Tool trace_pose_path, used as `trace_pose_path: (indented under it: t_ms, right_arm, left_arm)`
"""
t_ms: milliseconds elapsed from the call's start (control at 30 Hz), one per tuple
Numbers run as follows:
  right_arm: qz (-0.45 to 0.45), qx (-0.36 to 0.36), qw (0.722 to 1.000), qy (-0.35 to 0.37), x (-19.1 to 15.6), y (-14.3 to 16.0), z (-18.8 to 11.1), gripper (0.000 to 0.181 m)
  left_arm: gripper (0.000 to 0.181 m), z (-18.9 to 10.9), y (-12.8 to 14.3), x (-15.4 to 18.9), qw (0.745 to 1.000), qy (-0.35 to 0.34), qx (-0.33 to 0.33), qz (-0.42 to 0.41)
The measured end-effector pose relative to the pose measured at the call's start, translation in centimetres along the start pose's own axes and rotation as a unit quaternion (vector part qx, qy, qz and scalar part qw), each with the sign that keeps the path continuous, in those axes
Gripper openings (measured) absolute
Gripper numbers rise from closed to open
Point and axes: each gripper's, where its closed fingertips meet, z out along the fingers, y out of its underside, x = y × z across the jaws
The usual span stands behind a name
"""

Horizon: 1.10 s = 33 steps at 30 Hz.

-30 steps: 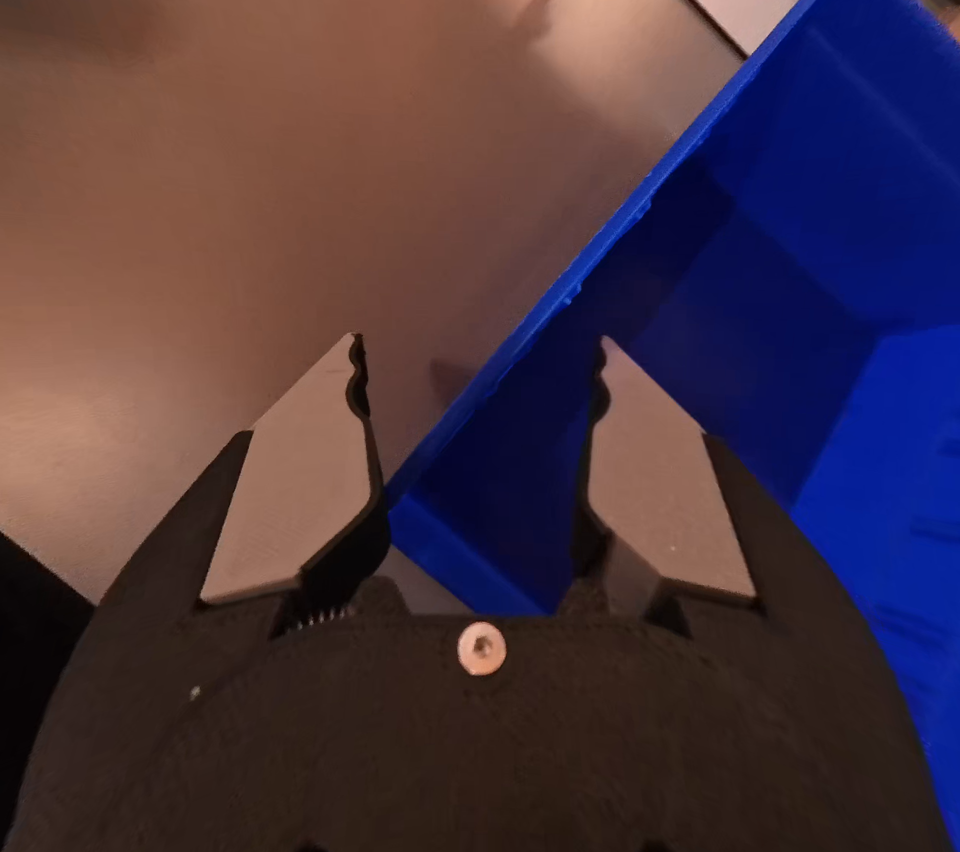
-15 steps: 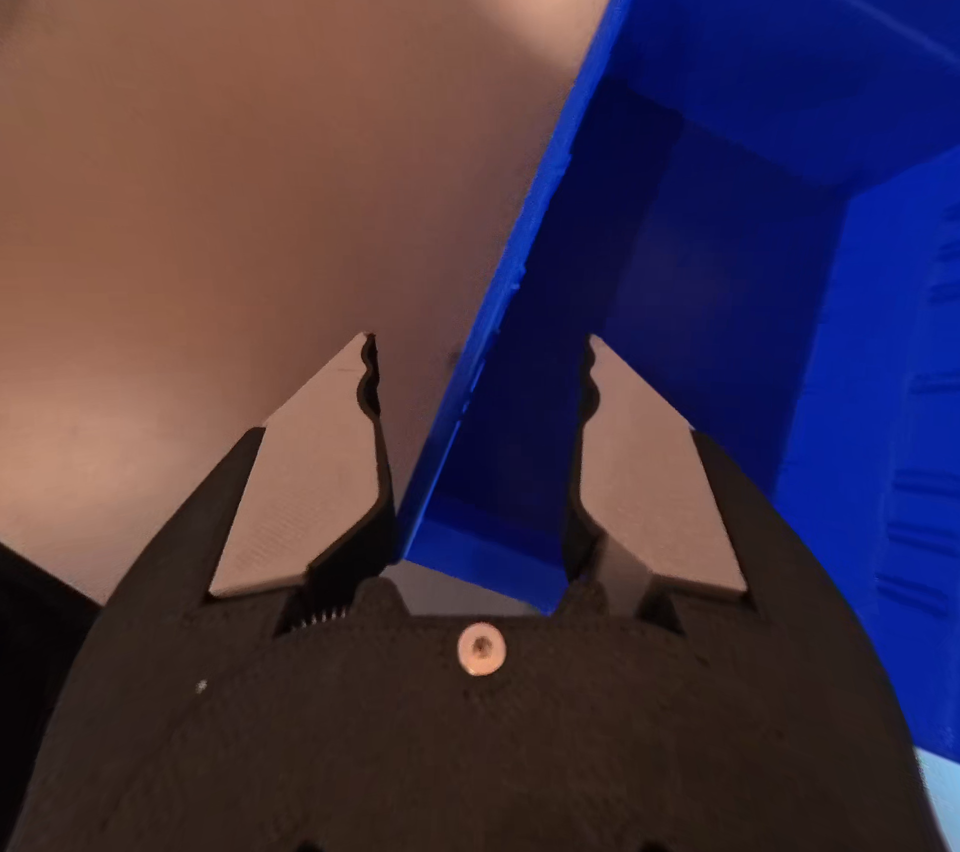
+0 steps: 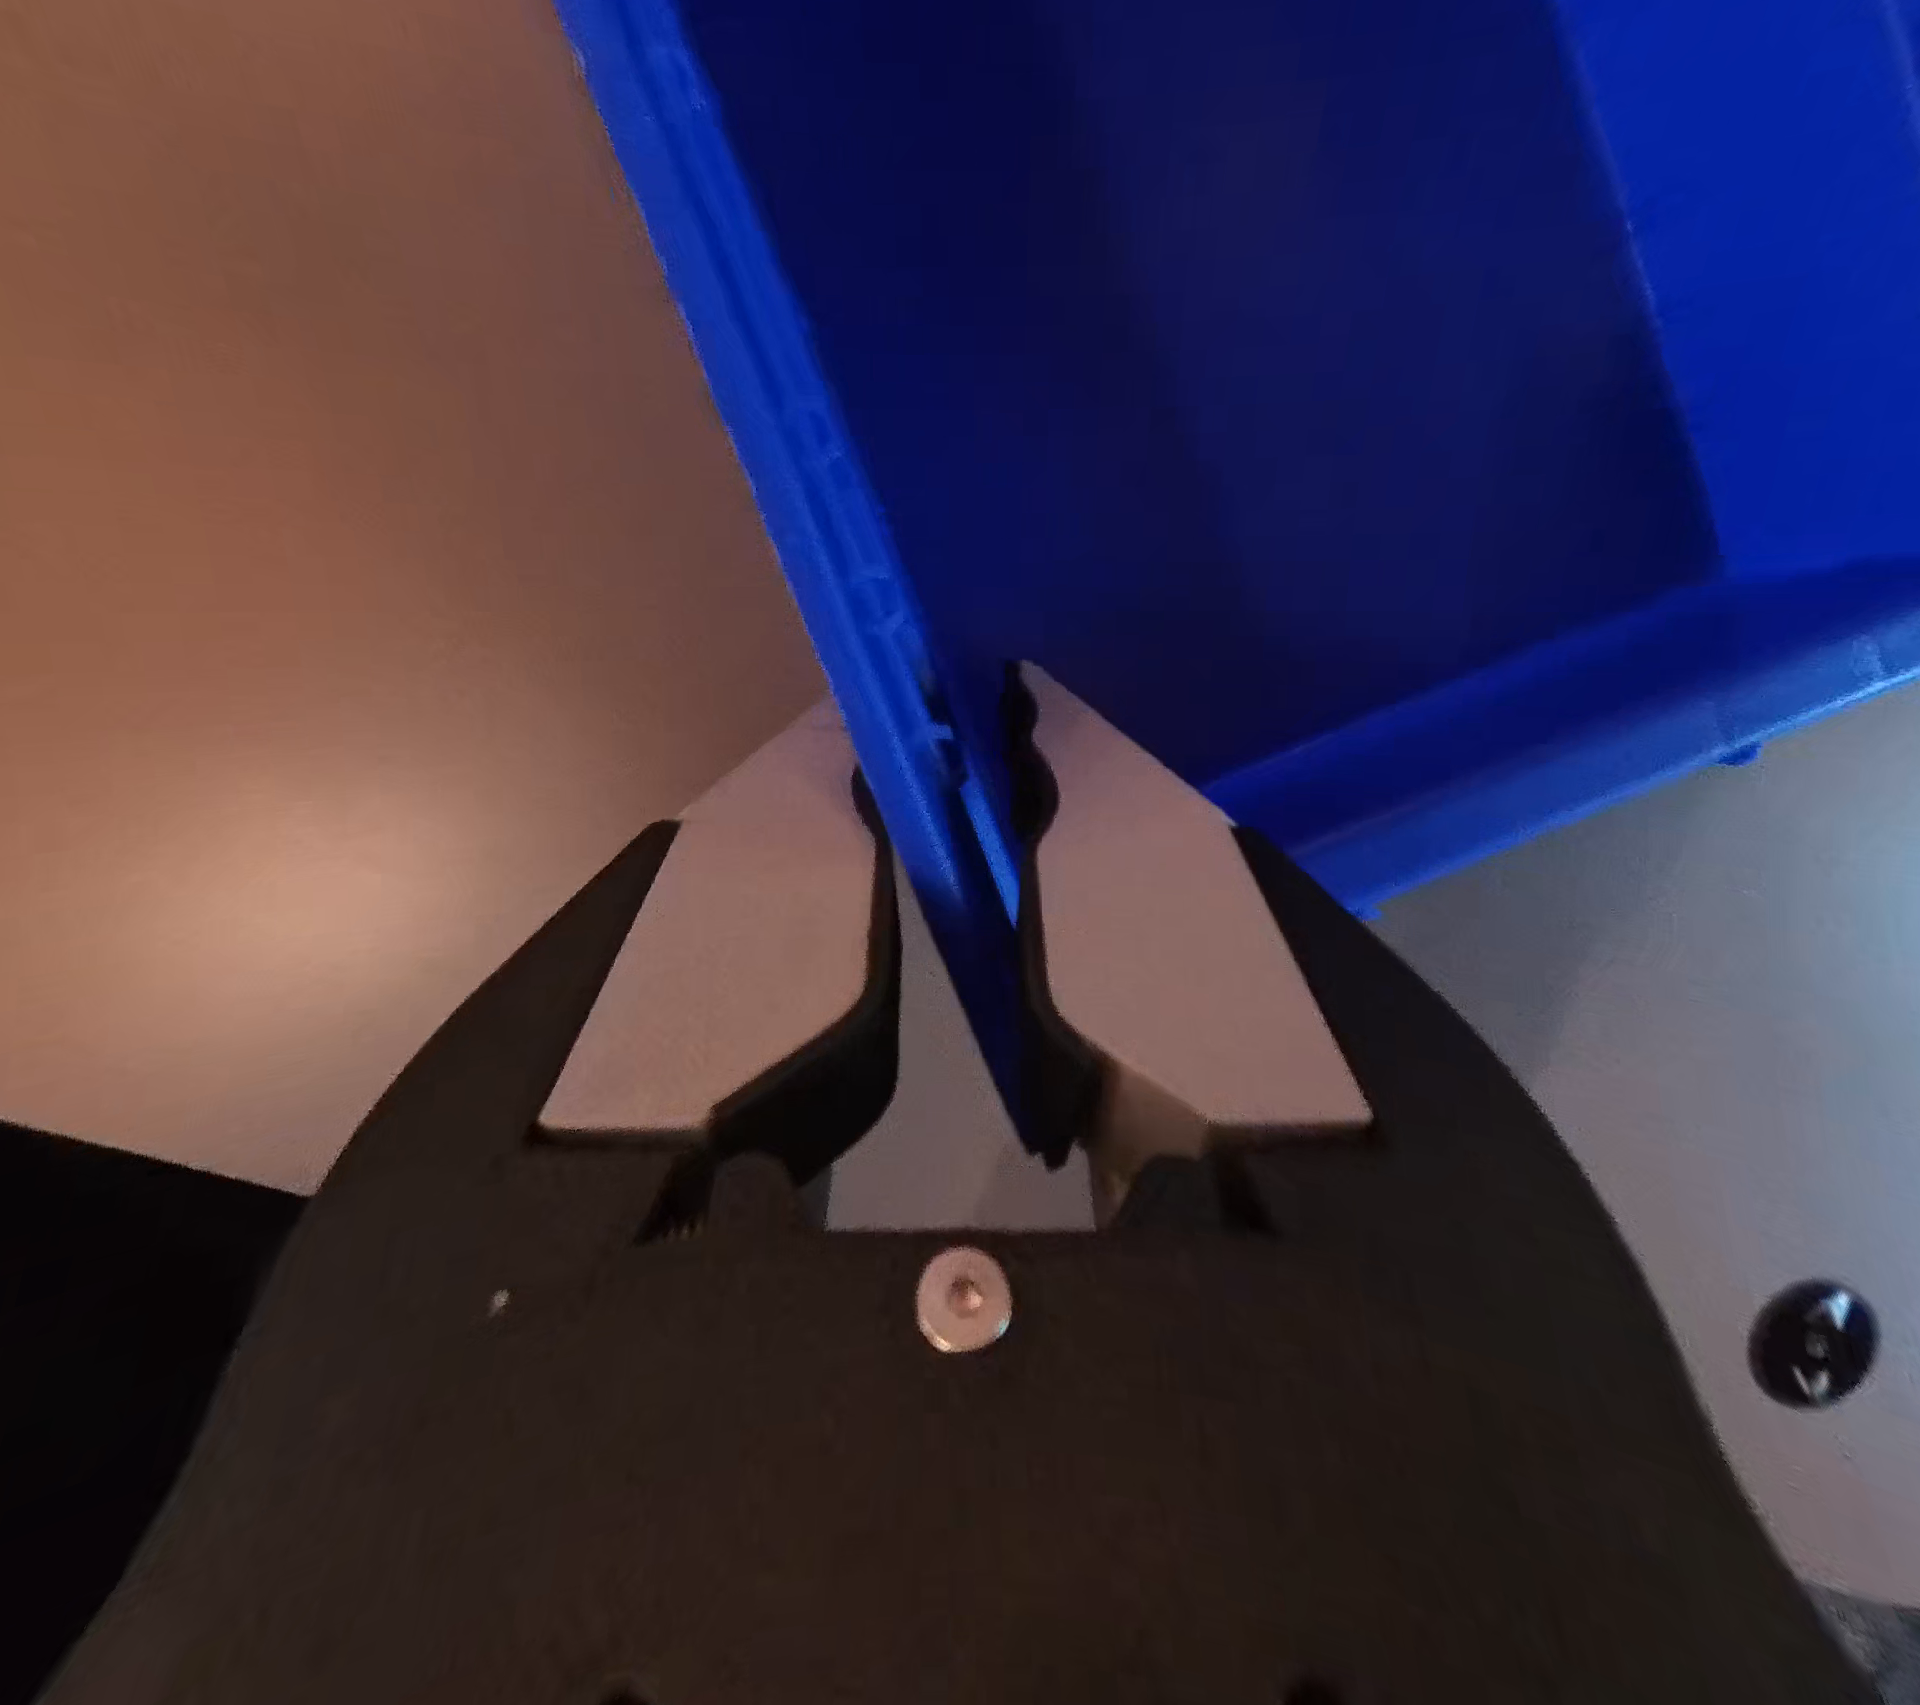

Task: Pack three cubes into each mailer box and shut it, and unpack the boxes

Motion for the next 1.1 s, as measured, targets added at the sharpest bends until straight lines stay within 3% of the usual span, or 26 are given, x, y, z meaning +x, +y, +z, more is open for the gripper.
trace_pose_path:
  t_ms: [67, 167, 267, 433, 600, 633, 667, 733, 833, 967, 1100]
  right_arm:
    - [0.022, -0.001, 1.0, 0.018, 1.6, 0.6, -0.3, 0.018]
    - [0.044, -0.003, 0.999, 0.021, 2.6, 1.2, -0.5, 0.009]
    - [0.014, -0.008, 1.0, -0.007, 0.3, 0.8, -0.4, 0.009]
    - [-0.092, -0.015, 0.995, -0.033, -4.9, -0.2, 0.0, 0.031]
    - [-0.075, -0.023, 0.994, -0.078, -5.7, 0.3, -0.3, 0.038]
    - [-0.075, -0.028, 0.993, -0.083, -5.7, 0.6, -0.5, 0.038]
    - [-0.081, -0.031, 0.993, -0.082, -5.7, 0.8, -0.8, 0.036]
    - [-0.095, -0.03, 0.992, -0.072, -5.6, 1.0, -1.5, 0.031]
    - [-0.096, -0.009, 0.993, -0.062, -5.5, 0.6, -3.1, 0.028]
    - [-0.099, 0.053, 0.992, -0.052, -5.9, -0.9, -6.1, 0.032]
    - [-0.121, 0.171, 0.973, -0.1, -10.0, -4.8, -9.3, 0.038]
  left_arm:
    - [0.007, -0.5, 1.3, -2.4, 0.998, -0.046, -0.023, -0.019]
    - [0.004, -0.2, 1.4, -2.6, 0.996, -0.002, 0.01, -0.083]
    - [0.004, -0.1, 1.2, -2.4, 0.996, -0.003, 0.004, -0.089]
    - [0.003, 0.3, 1.6, -3.8, 0.991, -0.025, 0.002, -0.13]
    - [0.004, 0.0, 2.7, -5.1, 0.983, -0.05, -0.009, -0.174]
    - [0.004, 0.1, 2.2, -4.7, 0.984, -0.049, -0.004, -0.172]
    - [0.018, 0.4, 1.4, -3.4, 0.986, -0.033, 0.001, -0.165]
    - [0.065, 0.7, -0.5, 0.1, 0.99, 0.031, 0.011, -0.139]
    - [0.053, 0.4, -1.6, 1.1, 0.994, 0.029, 0.012, -0.106]
    - [0.066, -2.1, -3.9, 1.8, 0.989, 0.061, 0.066, -0.118]
    - [0.061, -4.4, -6.5, 0.8, 0.98, 0.039, 0.146, -0.128]
